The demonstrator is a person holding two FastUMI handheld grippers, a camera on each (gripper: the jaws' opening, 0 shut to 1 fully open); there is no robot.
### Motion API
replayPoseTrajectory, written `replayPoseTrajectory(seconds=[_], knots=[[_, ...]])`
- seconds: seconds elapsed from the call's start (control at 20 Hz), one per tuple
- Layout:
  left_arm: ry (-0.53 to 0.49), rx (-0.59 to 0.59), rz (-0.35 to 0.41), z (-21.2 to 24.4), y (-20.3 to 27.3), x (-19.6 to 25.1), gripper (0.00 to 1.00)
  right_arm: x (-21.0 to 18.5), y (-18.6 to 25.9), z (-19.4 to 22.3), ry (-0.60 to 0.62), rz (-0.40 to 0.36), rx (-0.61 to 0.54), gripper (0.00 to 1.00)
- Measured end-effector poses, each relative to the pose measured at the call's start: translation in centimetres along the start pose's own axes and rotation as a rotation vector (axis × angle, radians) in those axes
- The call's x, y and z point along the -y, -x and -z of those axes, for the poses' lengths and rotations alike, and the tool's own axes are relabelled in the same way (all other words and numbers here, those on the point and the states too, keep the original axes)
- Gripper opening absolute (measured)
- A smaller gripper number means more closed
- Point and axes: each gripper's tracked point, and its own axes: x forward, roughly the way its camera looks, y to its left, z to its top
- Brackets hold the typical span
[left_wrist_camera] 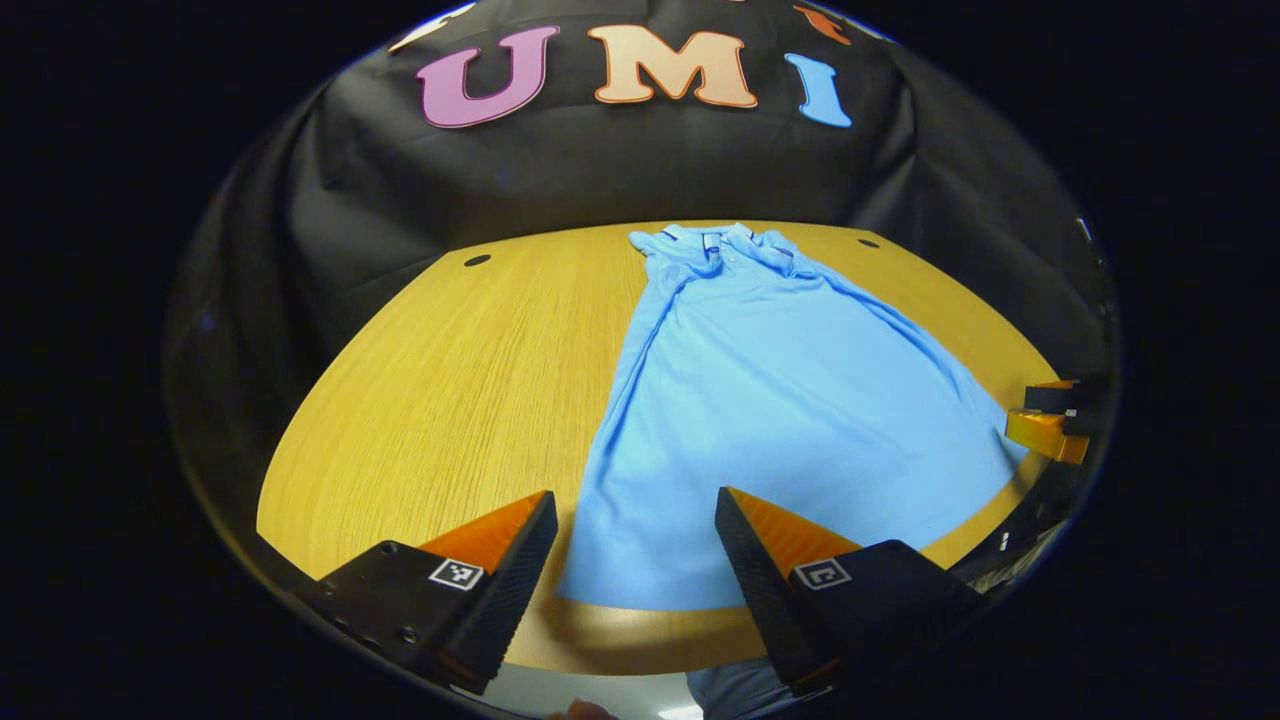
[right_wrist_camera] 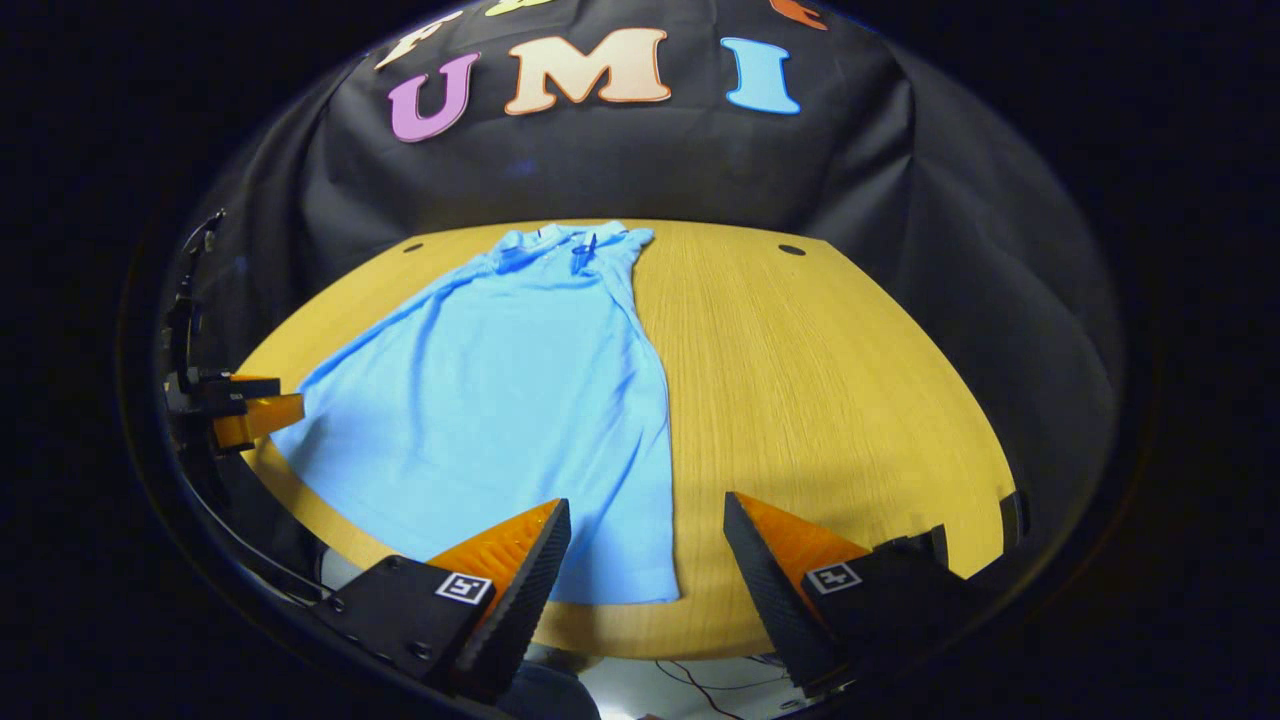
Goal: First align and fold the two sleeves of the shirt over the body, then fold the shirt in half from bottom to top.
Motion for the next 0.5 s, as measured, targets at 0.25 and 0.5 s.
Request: replayPoseTrajectory(seconds=[0.25,0.5], knots=[[0.044,0.018,0.013,0.3,-0.3,0.5,0.97,-0.7,-0.2,0.7,-0.033,-0.017,-0.048,0.97],[0.023,0.063,0.065,0.5,-0.1,2.2,0.77,-2.9,-0.3,1.0,-0.038,-0.087,-0.075,0.54]])
